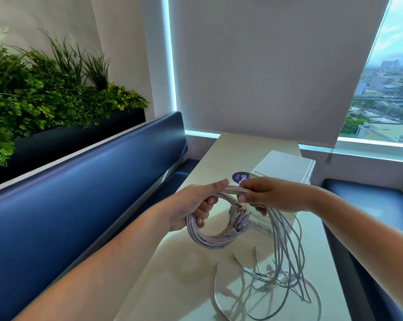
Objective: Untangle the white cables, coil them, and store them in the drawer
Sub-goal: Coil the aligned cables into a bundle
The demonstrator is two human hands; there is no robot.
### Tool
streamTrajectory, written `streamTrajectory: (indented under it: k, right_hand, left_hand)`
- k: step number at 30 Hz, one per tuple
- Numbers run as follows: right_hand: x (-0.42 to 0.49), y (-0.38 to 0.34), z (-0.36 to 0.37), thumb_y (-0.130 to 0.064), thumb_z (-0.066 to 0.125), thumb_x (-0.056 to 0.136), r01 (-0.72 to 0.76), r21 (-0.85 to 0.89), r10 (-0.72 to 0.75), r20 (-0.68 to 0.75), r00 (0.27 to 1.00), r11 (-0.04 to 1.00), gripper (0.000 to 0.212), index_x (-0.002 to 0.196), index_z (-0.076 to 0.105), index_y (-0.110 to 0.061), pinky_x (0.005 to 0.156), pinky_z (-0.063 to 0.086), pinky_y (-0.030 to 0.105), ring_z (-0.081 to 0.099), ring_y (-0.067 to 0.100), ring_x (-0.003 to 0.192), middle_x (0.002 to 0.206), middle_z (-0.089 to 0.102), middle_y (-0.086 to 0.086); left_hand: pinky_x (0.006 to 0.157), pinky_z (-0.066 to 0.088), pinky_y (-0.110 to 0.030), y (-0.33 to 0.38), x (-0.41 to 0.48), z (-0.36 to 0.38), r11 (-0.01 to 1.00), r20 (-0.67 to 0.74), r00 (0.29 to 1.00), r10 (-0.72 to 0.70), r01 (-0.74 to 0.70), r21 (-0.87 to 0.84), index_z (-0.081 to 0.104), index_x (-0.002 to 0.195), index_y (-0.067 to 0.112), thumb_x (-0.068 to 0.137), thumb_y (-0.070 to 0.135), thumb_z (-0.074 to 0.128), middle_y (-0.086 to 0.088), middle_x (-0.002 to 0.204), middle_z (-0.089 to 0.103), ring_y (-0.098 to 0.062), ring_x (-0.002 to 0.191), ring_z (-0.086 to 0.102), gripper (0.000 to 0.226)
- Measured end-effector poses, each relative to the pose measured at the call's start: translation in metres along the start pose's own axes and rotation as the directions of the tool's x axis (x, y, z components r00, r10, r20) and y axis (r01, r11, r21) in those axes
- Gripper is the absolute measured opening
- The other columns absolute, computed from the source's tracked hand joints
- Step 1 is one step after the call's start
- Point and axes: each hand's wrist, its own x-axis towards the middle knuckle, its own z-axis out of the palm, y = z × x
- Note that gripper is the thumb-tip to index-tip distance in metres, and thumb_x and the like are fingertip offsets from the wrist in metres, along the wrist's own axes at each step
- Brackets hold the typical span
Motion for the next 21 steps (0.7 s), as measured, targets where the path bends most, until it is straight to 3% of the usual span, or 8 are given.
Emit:
streamTrajectory:
  k: [4, 8, 10, 11, 13, 14, 17, 21]
  right_hand:
    - [0.000, 0.004, 0.003, -0.036, 0.041, 0.099, -0.035, -0.390, -0.021, -0.138, 0.990, 0.920, 0.020, 0.090, 0.053, -0.023, 0.066, 0.047, 0.029, 0.056, 0.010, 0.062, 0.073, 0.056, -0.002]
    - [0.001, 0.008, 0.007, -0.041, 0.040, 0.098, -0.021, -0.540, -0.138, -0.251, 0.958, 0.842, 0.024, 0.096, 0.055, -0.022, 0.064, 0.045, 0.034, 0.054, 0.014, 0.065, 0.074, 0.057, -0.005]
    - [0.001, 0.006, 0.006, -0.047, 0.039, 0.095, 0.001, -0.409, -0.103, -0.227, 0.969, 0.913, 0.030, 0.089, 0.055, -0.023, 0.060, 0.041, 0.028, 0.048, 0.012, 0.059, 0.070, 0.053, -0.004]
    - [0.000, 0.003, 0.005, -0.050, 0.039, 0.093, 0.018, -0.223, -0.063, -0.198, 0.978, 0.975, 0.034, 0.087, 0.057, -0.022, 0.057, 0.039, 0.024, 0.043, 0.012, 0.056, 0.067, 0.050, -0.002]
    - [-0.004, -0.001, 0.004, -0.049, 0.039, 0.093, 0.017, 0.099, -0.002, -0.144, 0.990, 0.995, 0.038, 0.089, 0.060, -0.018, 0.053, 0.037, 0.022, 0.039, 0.012, 0.055, 0.066, 0.044, 0.003]
    - [-0.005, -0.001, 0.004, -0.046, 0.038, 0.095, 0.014, 0.086, -0.001, -0.147, 0.989, 0.996, 0.036, 0.089, 0.061, -0.019, 0.054, 0.037, 0.022, 0.040, 0.011, 0.054, 0.065, 0.045, 0.002]
    - [-0.004, 0.005, 0.010, -0.046, 0.032, 0.097, 0.008, -0.369, -0.132, -0.311, 0.941, 0.929, 0.035, 0.093, 0.059, -0.023, 0.058, 0.037, 0.023, 0.047, 0.007, 0.056, 0.066, 0.052, -0.008]
    - [-0.004, 0.012, 0.016, -0.036, 0.049, 0.095, 0.080, -0.497, -0.332, -0.442, 0.834, 0.864, 0.022, 0.095, 0.060, -0.017, 0.059, 0.035, 0.014, 0.048, 0.007, 0.065, 0.076, 0.056, -0.011]
  left_hand:
    - [0.045, 0.023, -0.021, -0.001, 0.001, 0.000, 1.000, -0.026, 0.999, 0.027, -0.026, 0.016, 0.040, 0.064, 0.019, 0.090, 0.044, 0.062, 0.004, 0.060, 0.021, -0.012, 0.048, 0.017, 0.043]
    - [0.045, 0.023, -0.021, -0.001, -0.001, -0.001, 0.997, 0.000, 0.997, 0.078, -0.078, -0.004, 0.061, 0.062, 0.022, 0.091, 0.041, 0.062, 0.005, 0.058, 0.022, -0.010, 0.047, 0.018, 0.035]
    - [0.043, 0.025, -0.020, -0.001, -0.001, -0.002, 0.996, -0.017, 0.996, 0.092, -0.092, 0.005, 0.055, 0.083, 0.013, 0.091, 0.040, 0.063, 0.005, 0.058, 0.022, -0.010, 0.047, 0.018, 0.029]
    - [0.043, 0.026, -0.020, -0.002, -0.001, -0.004, 0.995, -0.029, 0.995, 0.097, -0.096, 0.014, 0.050, 0.091, 0.011, 0.091, 0.040, 0.062, 0.005, 0.057, 0.022, -0.010, 0.046, 0.019, 0.032]
    - [0.043, 0.027, -0.020, -0.003, -0.001, -0.006, 0.994, -0.037, 0.994, 0.103, -0.103, 0.022, 0.046, 0.088, 0.011, 0.091, 0.041, 0.061, 0.006, 0.057, 0.023, -0.010, 0.045, 0.020, 0.034]
    - [0.044, 0.026, -0.020, -0.003, -0.002, -0.006, 0.994, -0.031, 0.994, 0.105, -0.105, 0.016, 0.044, 0.080, 0.013, 0.091, 0.042, 0.061, 0.006, 0.057, 0.023, -0.010, 0.045, 0.019, 0.035]
    - [0.045, 0.024, -0.020, 0.001, -0.005, -0.007, 0.993, -0.021, 0.994, 0.112, -0.112, -0.031, 0.037, 0.067, 0.019, 0.088, 0.045, 0.061, 0.006, 0.057, 0.021, -0.009, 0.046, 0.017, 0.041]
    - [0.045, 0.024, -0.020, 0.005, -0.006, -0.005, 0.991, -0.019, 0.995, 0.098, -0.099, -0.092, 0.035, 0.064, 0.020, 0.071, 0.060, 0.063, 0.005, 0.058, 0.017, -0.011, 0.050, 0.014, 0.050]
